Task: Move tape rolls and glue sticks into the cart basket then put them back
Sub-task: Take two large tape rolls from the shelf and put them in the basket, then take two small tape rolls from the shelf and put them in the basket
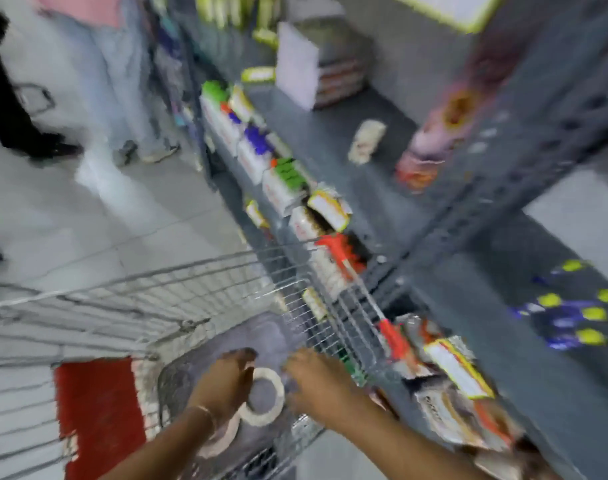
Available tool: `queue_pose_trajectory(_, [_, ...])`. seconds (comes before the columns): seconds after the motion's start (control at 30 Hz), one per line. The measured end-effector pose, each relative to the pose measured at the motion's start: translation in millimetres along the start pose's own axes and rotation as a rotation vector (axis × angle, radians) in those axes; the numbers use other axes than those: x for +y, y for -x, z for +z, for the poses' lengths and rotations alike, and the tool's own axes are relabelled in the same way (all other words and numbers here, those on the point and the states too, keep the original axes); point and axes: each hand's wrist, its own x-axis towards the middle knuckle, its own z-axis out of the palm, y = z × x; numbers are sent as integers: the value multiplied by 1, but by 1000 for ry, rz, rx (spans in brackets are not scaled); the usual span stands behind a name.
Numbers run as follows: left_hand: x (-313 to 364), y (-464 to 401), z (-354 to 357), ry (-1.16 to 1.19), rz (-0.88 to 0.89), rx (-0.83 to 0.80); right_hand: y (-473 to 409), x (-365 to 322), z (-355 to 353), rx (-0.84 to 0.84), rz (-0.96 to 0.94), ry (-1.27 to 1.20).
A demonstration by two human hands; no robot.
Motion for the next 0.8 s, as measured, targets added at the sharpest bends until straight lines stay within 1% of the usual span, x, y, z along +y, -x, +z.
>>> queue_pose_trajectory(0.07, [40,3,-12,9,167,111,44,13,-22,121,41,-96])
queue_pose_trajectory(0.13, [96,7,-15,-4,313,140,100,31,-46,267,101,-131])
queue_pose_trajectory(0.2, [151,14,-12,-10,420,170,150,47,-63,380,155,-103])
queue_pose_trajectory(0.27, [213,25,2,-58,637,168,206,69,-72,490,259,-114])
queue_pose_trajectory(0.3, [241,34,11,-54,727,141,232,80,-73,539,316,-134])
queue_pose_trajectory(0.47, [368,89,80,-52,967,45,358,135,-53,720,613,-275])
queue_pose_trajectory(0.53, [406,113,111,-66,999,-19,402,153,-36,776,743,-326])
queue_pose_trajectory(0.63, [451,142,152,-104,991,-109,454,177,-10,750,961,-428])
queue_pose_trajectory(0.7, [476,155,177,-148,982,-147,480,193,6,760,1019,-512])
queue_pose_trajectory(0.8, [502,161,199,-186,887,-153,499,215,27,785,1090,-615])
